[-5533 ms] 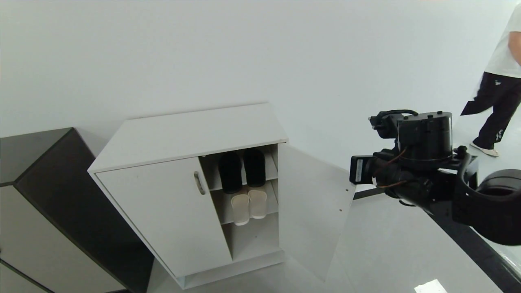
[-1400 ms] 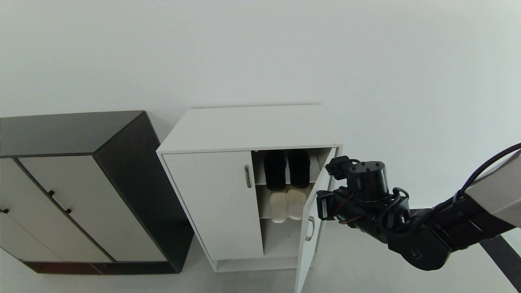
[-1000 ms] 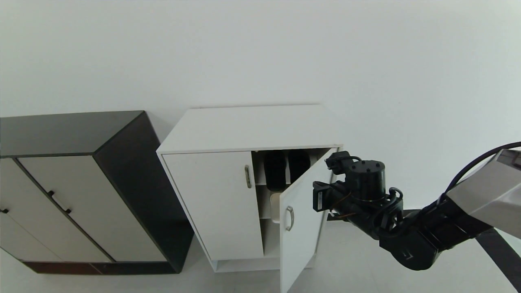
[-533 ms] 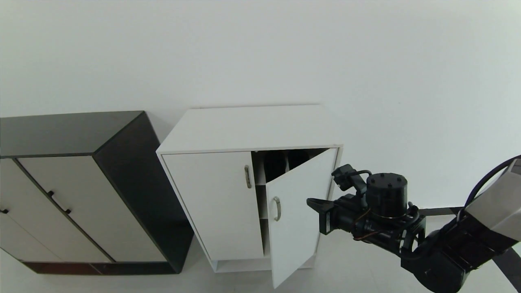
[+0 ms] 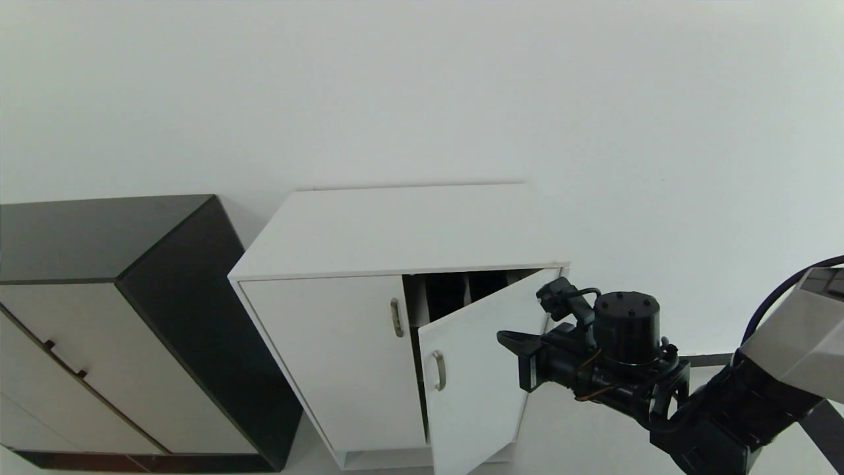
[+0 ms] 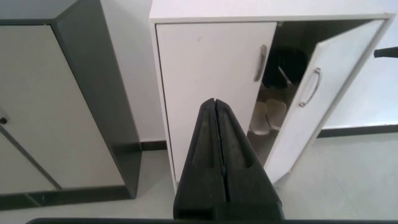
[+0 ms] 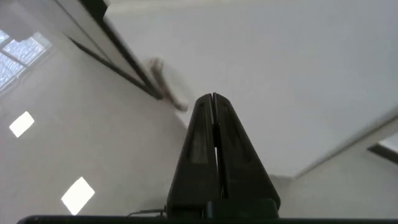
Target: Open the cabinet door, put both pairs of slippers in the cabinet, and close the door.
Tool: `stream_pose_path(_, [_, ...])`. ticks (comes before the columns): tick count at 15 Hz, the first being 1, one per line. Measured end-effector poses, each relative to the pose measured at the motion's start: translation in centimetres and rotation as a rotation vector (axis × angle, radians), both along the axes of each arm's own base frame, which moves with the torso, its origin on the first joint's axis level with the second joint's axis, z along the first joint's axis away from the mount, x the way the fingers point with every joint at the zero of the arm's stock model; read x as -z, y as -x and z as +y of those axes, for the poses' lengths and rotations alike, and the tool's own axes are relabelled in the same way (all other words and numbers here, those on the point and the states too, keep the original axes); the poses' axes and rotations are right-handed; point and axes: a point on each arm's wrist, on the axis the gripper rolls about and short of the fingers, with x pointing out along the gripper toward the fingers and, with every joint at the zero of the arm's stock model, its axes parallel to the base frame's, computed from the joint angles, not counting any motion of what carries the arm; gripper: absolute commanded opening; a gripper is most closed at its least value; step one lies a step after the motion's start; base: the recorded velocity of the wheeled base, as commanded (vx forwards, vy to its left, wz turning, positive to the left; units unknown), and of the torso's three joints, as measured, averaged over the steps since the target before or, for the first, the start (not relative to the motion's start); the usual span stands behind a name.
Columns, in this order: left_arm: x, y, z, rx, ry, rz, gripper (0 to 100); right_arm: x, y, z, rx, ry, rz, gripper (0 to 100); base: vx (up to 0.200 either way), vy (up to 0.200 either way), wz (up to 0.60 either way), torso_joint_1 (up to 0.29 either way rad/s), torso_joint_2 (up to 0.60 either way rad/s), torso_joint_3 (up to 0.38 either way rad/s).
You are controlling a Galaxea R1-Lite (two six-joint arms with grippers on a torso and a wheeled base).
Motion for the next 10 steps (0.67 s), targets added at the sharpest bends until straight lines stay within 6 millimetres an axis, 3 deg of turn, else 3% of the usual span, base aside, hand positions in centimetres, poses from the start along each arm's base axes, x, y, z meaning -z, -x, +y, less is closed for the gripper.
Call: stream_pose_path(10, [0.0, 0.0, 0.0, -0.001, 0.000, 0.000, 0, 1.4, -4.2, 2.3, 0.015, -0.028, -0.040, 0, 0.000, 0.000, 0.00, 0.000, 0.00, 0.000])
